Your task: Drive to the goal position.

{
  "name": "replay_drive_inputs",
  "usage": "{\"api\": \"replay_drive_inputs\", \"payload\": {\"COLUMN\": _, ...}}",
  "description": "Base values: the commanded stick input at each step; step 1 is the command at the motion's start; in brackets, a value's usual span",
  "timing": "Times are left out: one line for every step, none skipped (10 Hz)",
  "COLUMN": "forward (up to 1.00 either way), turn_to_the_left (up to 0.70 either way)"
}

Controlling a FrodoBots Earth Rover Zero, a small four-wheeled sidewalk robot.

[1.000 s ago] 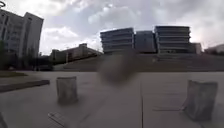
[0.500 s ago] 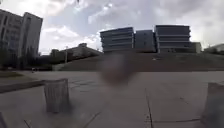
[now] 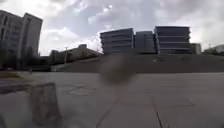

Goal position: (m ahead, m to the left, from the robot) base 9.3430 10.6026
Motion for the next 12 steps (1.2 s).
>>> {"api": "replay_drive_inputs", "payload": {"forward": 0.7, "turn_to_the_left": 0.0}}
{"api": "replay_drive_inputs", "payload": {"forward": 0.7, "turn_to_the_left": 0.0}}
{"api": "replay_drive_inputs", "payload": {"forward": 0.7, "turn_to_the_left": 0.0}}
{"api": "replay_drive_inputs", "payload": {"forward": 0.7, "turn_to_the_left": 0.0}}
{"api": "replay_drive_inputs", "payload": {"forward": 0.7, "turn_to_the_left": 0.0}}
{"api": "replay_drive_inputs", "payload": {"forward": 0.7, "turn_to_the_left": 0.0}}
{"api": "replay_drive_inputs", "payload": {"forward": 0.7, "turn_to_the_left": 0.0}}
{"api": "replay_drive_inputs", "payload": {"forward": 0.7, "turn_to_the_left": 0.0}}
{"api": "replay_drive_inputs", "payload": {"forward": 0.7, "turn_to_the_left": 0.0}}
{"api": "replay_drive_inputs", "payload": {"forward": 0.7, "turn_to_the_left": 0.0}}
{"api": "replay_drive_inputs", "payload": {"forward": 0.7, "turn_to_the_left": 0.0}}
{"api": "replay_drive_inputs", "payload": {"forward": 0.7, "turn_to_the_left": 0.0}}
